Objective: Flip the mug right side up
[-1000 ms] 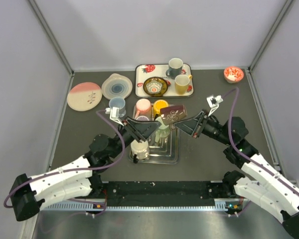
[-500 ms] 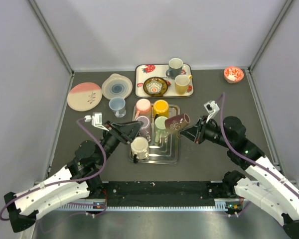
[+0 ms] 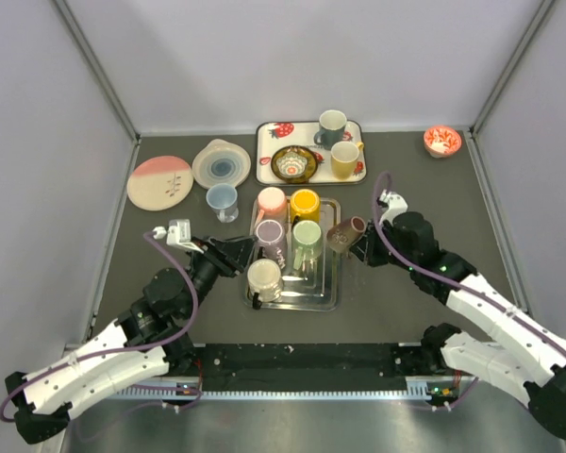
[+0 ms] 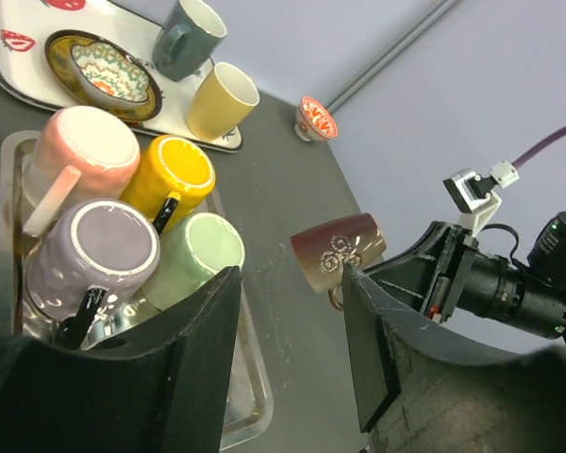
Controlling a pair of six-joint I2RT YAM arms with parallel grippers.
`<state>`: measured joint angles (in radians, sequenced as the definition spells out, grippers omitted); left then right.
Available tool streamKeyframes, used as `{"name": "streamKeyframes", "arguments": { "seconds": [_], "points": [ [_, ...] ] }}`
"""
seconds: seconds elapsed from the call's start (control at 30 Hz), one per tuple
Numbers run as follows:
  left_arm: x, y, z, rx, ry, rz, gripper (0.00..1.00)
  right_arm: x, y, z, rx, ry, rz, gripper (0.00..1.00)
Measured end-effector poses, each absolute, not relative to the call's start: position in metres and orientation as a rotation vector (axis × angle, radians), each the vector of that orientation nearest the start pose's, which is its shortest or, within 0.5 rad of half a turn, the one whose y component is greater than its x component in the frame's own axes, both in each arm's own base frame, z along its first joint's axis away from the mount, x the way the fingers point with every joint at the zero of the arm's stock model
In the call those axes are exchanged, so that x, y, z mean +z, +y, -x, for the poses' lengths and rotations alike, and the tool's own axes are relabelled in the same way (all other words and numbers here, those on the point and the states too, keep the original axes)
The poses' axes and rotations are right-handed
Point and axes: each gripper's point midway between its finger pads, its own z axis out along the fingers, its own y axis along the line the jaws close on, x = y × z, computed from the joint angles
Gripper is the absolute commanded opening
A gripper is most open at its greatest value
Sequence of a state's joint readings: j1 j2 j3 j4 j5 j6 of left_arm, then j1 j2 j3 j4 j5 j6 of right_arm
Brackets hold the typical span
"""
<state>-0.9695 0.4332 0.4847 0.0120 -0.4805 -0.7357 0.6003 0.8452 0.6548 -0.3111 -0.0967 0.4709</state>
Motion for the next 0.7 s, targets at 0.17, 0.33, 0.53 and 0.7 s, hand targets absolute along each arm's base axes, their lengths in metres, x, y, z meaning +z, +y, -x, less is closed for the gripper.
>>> {"name": "streamKeyframes", "arguments": {
  "seconds": [0.17,0.33,0.53,0.7],
  "points": [
    [0.278,-0.183,-0.197,-0.966,1.595,0.225,0.52,0.153,0.186,-0.249,0.564,2.219,0.140,0.00],
    [0.275,-0.180,-0.198,-0.945,1.602,0.223,0.52,0.149,0.183,-0.274,0.445,2.234,0.117,0.00],
    [0.273,-0.177,-0.199,-0.911,1.607,0.211,0.52,0.138,0.191,-0.306,0.340,2.257,0.128,0.00],
    [0.267,-0.172,-0.199,-0.874,1.623,0.199,0.52,0.119,0.199,-0.328,0.265,2.300,0.155,0.00]
  ]
}}
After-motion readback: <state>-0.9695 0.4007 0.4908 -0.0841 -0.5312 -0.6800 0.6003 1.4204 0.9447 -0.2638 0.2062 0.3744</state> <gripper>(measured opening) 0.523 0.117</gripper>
